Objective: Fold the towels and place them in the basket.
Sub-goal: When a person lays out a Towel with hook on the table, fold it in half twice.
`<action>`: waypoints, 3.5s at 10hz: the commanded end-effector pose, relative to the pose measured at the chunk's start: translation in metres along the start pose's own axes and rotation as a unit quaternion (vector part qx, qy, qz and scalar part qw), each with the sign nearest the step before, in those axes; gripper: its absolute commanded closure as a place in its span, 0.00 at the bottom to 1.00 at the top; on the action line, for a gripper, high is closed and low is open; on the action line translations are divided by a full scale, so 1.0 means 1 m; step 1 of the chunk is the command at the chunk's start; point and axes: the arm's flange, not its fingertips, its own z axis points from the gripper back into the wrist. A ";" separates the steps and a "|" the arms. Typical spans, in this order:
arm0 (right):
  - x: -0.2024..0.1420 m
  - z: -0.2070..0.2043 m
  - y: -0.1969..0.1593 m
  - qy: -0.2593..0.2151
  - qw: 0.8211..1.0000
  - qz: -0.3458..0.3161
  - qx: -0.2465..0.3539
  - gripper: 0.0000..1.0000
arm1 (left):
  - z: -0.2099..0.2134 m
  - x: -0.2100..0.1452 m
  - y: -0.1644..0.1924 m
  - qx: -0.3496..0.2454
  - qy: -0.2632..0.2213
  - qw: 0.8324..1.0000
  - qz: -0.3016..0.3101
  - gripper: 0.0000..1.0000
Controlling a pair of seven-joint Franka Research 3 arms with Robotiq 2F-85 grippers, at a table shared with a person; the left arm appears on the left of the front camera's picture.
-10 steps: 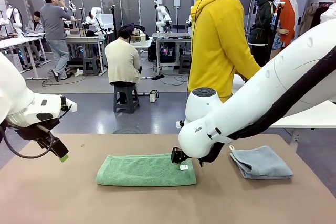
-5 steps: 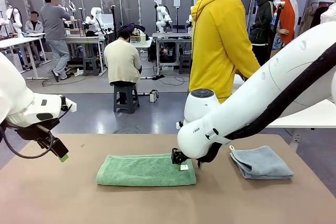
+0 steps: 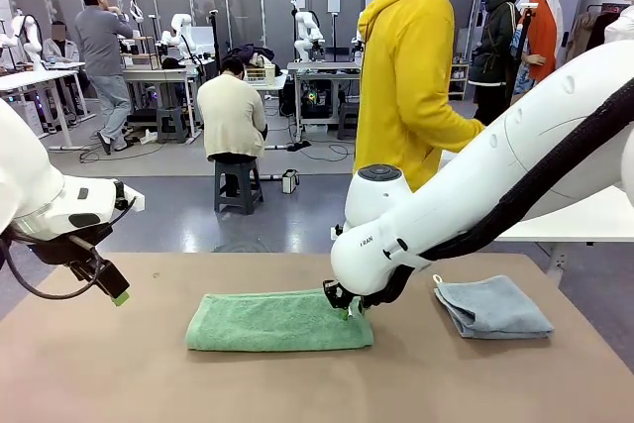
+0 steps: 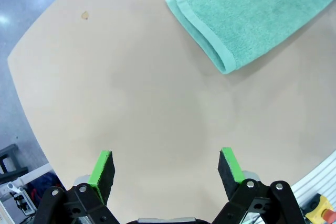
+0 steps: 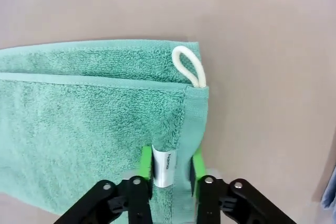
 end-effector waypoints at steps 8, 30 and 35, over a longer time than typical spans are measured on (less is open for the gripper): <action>0.002 0.030 -0.027 0.019 1.000 0.016 -0.018 1.00 | 0.001 0.000 -0.001 0.005 0.001 1.000 0.001 0.00; 0.004 0.060 0.148 -0.016 0.998 0.034 0.045 0.46 | 0.001 0.000 -0.001 0.005 0.001 1.000 0.001 0.00; 0.001 0.073 0.135 -0.016 0.997 0.029 0.074 0.00 | 0.001 0.000 -0.001 0.005 0.001 1.000 0.001 0.00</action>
